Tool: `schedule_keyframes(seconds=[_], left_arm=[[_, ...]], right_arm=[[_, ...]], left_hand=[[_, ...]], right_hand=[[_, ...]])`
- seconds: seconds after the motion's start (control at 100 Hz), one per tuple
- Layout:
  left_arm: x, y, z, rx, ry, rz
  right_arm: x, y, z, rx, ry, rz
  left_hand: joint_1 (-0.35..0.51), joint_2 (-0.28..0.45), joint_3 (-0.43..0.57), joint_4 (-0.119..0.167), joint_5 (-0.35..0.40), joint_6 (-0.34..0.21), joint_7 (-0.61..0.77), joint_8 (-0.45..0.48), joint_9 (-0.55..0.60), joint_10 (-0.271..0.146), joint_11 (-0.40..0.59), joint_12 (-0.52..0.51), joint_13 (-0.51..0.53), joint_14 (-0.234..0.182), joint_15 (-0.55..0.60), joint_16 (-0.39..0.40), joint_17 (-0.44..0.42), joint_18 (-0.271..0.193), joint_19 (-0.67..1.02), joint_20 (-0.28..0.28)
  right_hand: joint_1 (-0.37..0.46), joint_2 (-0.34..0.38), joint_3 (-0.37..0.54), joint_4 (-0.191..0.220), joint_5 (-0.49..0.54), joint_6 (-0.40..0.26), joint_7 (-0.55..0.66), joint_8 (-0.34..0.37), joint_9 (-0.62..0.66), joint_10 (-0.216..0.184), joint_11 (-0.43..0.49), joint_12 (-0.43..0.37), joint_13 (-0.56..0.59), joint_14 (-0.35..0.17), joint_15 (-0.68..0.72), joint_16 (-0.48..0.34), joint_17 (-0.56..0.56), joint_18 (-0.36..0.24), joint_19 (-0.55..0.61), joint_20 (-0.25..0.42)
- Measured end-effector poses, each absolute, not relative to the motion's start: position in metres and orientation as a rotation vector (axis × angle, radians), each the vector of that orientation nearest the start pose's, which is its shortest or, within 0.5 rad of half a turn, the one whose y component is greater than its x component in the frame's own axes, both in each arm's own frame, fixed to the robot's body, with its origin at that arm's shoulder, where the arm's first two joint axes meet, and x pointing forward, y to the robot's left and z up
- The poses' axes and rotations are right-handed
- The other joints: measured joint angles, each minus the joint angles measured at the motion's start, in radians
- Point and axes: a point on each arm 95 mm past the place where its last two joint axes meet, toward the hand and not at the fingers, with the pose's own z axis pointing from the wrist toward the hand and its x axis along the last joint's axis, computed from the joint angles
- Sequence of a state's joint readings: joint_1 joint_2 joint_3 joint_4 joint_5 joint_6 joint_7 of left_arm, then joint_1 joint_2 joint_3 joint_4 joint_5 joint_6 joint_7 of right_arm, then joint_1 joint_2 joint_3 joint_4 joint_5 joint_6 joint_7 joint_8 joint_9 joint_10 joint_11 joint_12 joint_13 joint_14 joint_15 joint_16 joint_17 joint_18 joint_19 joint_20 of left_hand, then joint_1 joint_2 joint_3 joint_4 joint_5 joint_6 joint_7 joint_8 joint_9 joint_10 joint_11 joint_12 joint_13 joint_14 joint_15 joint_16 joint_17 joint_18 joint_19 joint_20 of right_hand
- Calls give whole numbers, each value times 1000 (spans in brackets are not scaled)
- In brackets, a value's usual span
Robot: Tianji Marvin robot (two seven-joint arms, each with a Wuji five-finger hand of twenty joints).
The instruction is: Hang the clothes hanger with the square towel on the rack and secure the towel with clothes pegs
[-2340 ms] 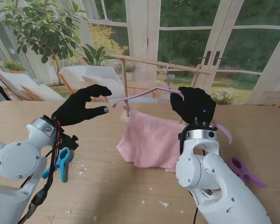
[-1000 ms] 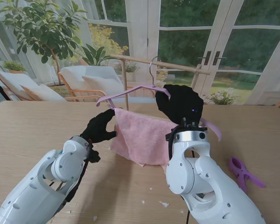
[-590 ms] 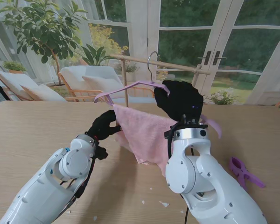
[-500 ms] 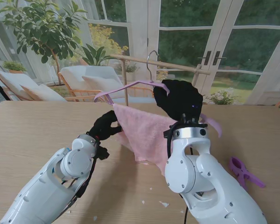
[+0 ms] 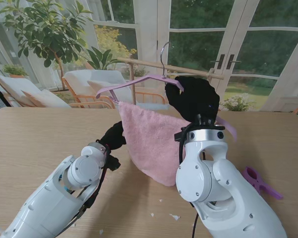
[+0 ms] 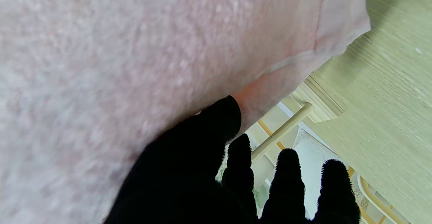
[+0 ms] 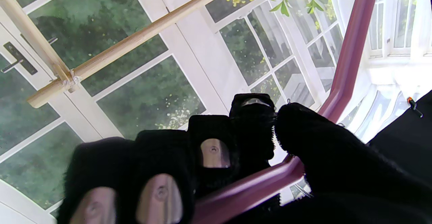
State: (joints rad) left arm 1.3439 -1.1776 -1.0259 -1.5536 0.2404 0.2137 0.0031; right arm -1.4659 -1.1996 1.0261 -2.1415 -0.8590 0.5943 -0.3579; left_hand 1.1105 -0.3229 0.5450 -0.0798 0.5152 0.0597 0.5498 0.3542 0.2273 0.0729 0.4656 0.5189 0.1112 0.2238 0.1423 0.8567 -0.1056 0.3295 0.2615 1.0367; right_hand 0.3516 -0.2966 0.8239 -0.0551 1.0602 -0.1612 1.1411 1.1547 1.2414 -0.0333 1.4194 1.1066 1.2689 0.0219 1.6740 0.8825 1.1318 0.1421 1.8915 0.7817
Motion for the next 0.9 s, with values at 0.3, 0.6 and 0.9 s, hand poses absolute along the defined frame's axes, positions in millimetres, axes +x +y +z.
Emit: schedule_keyframes(seconds=[0.3, 0.6, 0.9], left_arm=[[433, -44, -276, -1863, 1145, -1889], [418, -43, -262, -1863, 1239, -1965], [412, -55, -260, -1743, 1356, -1905]], right_arm=[[354, 80, -108, 1119, 580, 1784], [358, 80, -110, 1123, 588, 1754], [359, 80, -111, 1128, 587, 1755]], left_hand=[[-58, -40, 120, 2, -137, -3, -74, -35, -8, 0, -64, -12, -4, -2, 0, 0, -1, 0, 0, 0], [-354, -208, 329, 2, -146, 89, 149, 138, -16, 3, -90, 9, -16, -2, -1, -24, -14, 0, 0, -13], [-311, -233, 336, -27, -156, 20, 183, 273, -16, 12, -88, 42, -16, -2, -1, -23, -12, 0, 0, -13]], right_hand=[[0, 0, 0, 0, 0, 0, 0, 1, 0, 0, 0, 1, 0, 0, 0, -2, 0, 0, 0, 0], [0, 0, 0, 0, 0, 0, 0, 1, 0, 0, 0, 1, 4, -1, 1, -6, 8, 0, 0, 0], [0, 0, 0, 0, 1, 0, 0, 2, 0, 0, 0, 1, 4, -1, 1, -6, 8, 0, 0, 0]])
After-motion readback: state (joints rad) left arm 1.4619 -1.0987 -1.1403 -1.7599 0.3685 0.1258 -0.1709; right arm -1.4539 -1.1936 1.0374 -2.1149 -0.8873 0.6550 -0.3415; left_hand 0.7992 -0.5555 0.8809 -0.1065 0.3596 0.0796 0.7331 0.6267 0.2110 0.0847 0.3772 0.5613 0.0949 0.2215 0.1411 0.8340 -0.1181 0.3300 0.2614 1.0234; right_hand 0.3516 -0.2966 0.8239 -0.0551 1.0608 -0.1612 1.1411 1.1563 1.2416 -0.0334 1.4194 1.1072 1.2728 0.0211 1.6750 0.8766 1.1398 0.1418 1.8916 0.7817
